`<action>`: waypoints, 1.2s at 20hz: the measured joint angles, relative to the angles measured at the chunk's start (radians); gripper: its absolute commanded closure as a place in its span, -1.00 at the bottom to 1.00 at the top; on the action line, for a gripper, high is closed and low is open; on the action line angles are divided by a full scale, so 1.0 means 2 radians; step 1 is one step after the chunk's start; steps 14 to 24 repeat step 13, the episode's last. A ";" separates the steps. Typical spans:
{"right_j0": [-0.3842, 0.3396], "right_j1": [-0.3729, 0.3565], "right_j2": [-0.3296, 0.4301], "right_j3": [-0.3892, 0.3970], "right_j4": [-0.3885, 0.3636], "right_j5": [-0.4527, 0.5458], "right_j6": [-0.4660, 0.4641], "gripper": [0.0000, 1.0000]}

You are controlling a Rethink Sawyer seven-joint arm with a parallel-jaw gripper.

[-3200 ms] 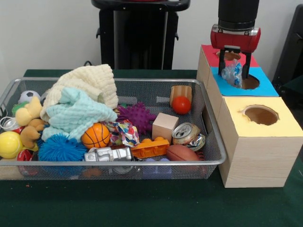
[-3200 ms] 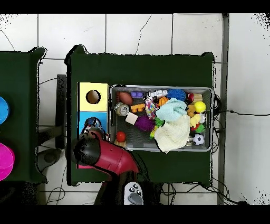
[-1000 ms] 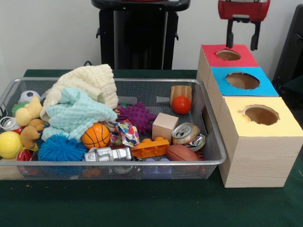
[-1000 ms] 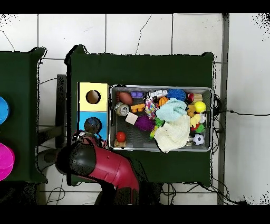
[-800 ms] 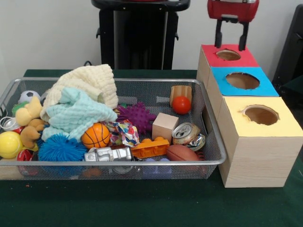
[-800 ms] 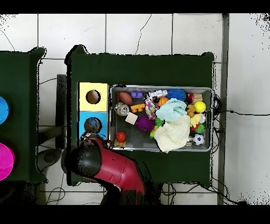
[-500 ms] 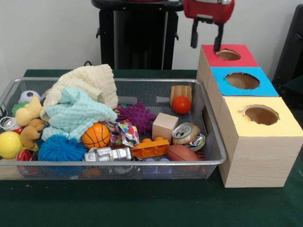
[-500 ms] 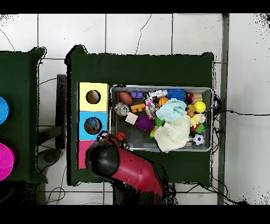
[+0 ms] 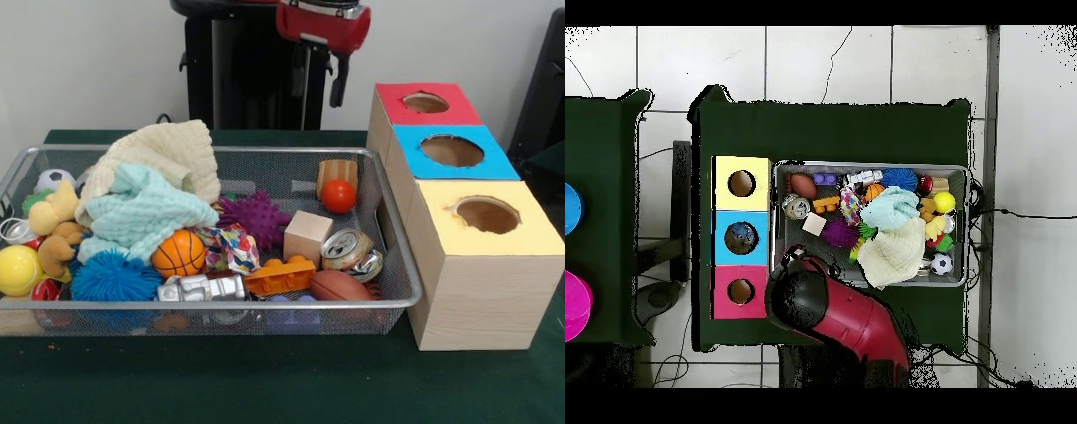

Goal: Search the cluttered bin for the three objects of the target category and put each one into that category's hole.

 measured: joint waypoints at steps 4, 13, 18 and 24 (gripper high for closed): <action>0.005 0.015 -0.014 -0.011 -0.023 -0.040 0.000 -1.00; 0.011 0.044 -0.022 -0.013 -0.028 -0.114 0.000 -1.00; 0.011 0.044 -0.022 -0.013 -0.028 -0.114 0.000 -1.00; 0.011 0.044 -0.022 -0.013 -0.028 -0.114 0.000 -1.00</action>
